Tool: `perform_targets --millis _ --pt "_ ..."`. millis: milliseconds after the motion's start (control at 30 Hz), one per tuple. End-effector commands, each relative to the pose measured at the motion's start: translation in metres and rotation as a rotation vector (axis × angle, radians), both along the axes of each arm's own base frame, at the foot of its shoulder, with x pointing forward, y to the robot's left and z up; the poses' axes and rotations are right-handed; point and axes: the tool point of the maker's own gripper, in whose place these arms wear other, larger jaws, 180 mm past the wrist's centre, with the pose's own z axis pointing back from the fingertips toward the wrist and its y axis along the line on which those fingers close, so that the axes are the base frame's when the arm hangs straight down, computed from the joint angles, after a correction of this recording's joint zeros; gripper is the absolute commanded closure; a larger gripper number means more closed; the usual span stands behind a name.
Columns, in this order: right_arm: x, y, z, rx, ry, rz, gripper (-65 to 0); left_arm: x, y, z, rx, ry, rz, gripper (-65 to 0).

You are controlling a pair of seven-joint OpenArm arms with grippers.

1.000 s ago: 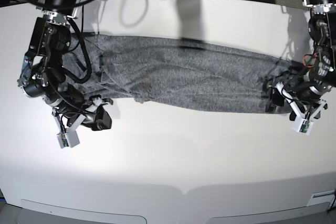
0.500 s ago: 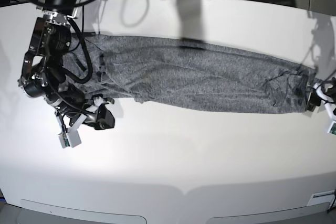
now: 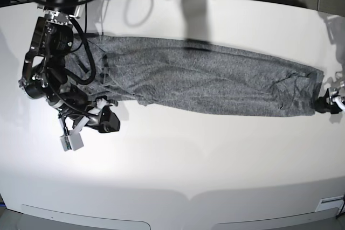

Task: Fold the T-shirt properly
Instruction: 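Pull the strip end with the left gripper to straighten the strip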

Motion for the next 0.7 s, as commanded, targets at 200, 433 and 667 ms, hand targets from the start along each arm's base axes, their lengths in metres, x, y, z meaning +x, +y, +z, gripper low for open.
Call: perform_targets --millis 200,433,667 --pt "-0.032 0.004 -0.019 0.018 0.015 -0.001 -14.1 0.028 -0.025 0.022 -0.082 -0.097 -0.016 -45.0" --pt "-0.072 0.028 -0.011 -0.031 -0.018 0.071 -14.1 0.034 -0.058 0.013 -0.147 -0.101 -0.039 -45.1" --pt "-0.05 0.073 0.027 -0.214 -0.259 0.195 -14.1 0.038 -0.059 0.019 -0.135 -0.083 -0.059 -45.1"
